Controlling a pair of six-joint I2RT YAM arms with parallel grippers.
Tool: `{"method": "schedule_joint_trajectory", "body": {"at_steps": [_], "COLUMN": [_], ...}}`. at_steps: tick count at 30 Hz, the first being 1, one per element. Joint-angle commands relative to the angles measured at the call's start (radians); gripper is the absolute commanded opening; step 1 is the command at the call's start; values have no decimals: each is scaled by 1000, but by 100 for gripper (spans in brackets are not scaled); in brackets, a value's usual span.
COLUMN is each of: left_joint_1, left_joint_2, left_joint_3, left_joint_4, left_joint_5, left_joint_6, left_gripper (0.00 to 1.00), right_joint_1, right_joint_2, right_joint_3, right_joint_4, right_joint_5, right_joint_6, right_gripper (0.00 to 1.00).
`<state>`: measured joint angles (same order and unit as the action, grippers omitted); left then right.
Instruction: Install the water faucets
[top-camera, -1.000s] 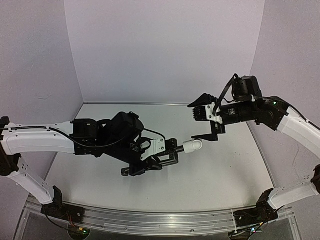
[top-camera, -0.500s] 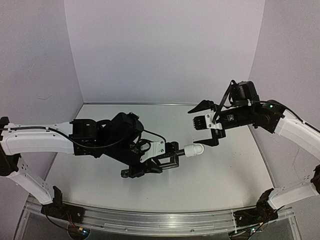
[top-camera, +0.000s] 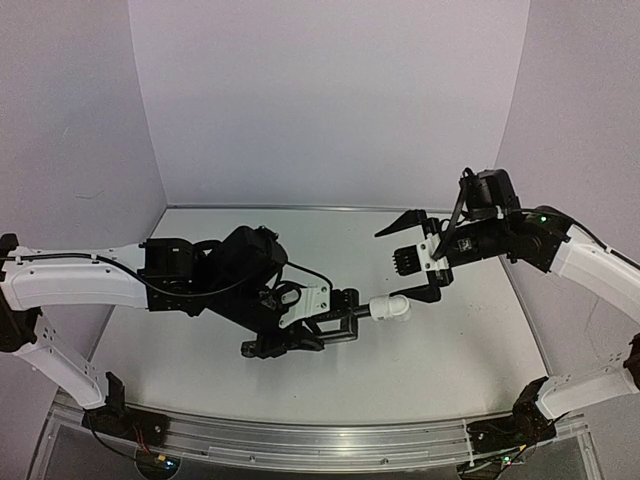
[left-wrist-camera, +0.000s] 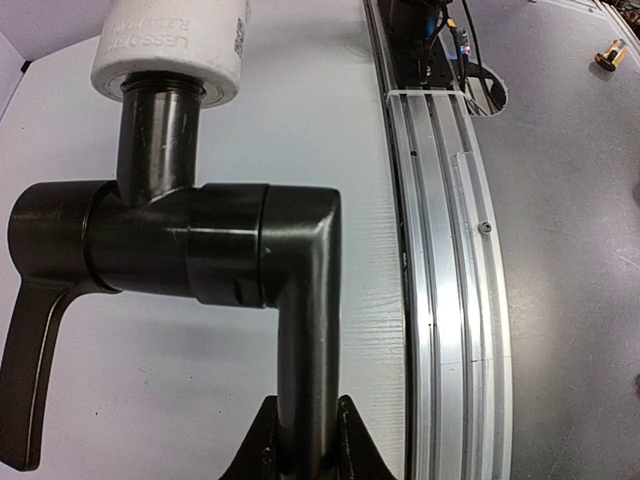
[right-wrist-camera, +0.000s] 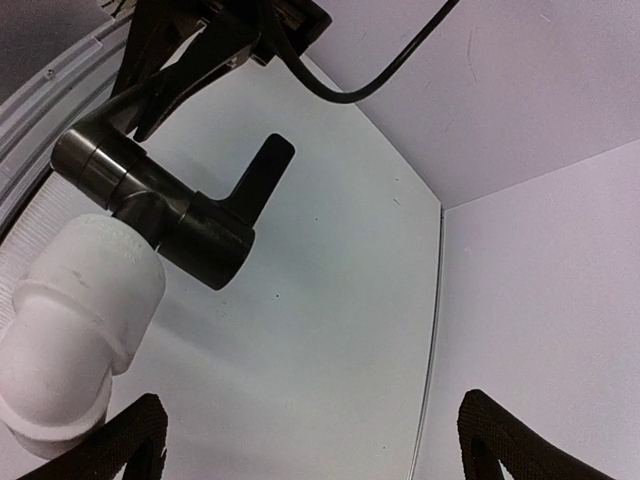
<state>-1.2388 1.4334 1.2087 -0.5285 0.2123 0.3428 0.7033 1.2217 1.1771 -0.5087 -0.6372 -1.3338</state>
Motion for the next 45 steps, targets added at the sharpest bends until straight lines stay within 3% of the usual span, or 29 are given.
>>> {"method": "schedule_joint_trajectory", "body": {"at_steps": [1,22,45], "left_joint_1": [6,14,14], "left_joint_2": [-69,-65,-14], "left_joint_3": [55,49,71], "left_joint_4": [138,152,127], "left_joint_5": [-12,-23,-11], "left_joint_6": [-8,-16,-10], "left_gripper": [0,0,0], "right_joint_1": [5,17,23], "right_joint_2": [-13,-66,-14], "right_joint_3": [-29,-53,78], "right_joint_4": [-26,-77,94], "right_joint_5": [-61,-140,-119], "right_joint_6": [-32,-72,187], "right_gripper": [98,98,98]}}
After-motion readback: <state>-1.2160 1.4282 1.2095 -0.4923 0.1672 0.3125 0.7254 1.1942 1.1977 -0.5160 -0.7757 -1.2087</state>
